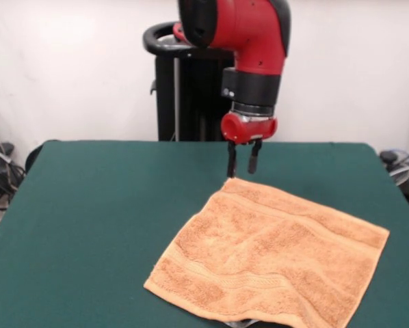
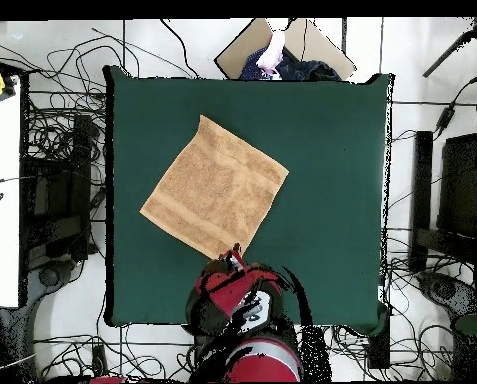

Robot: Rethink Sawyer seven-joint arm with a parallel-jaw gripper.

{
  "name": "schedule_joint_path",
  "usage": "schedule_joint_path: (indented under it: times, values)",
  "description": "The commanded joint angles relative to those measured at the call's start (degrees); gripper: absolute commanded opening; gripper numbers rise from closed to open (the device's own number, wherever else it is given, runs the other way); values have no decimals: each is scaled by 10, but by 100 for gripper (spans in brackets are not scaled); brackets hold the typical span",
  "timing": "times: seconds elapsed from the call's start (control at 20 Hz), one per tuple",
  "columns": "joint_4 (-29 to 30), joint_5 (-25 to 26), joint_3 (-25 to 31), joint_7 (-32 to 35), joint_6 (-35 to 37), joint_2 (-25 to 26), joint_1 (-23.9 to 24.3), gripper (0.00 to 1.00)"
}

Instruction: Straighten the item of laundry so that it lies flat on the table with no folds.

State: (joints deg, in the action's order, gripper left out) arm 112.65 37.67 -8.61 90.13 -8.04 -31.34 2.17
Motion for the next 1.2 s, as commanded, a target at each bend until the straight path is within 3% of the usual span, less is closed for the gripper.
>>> schedule_joint_path:
  times: [0.05,1.2]
  values:
    - [-58,-43,-14,96,-29,24,-18,100]
    - [-112,-69,-62,84,-14,95,-86,100]
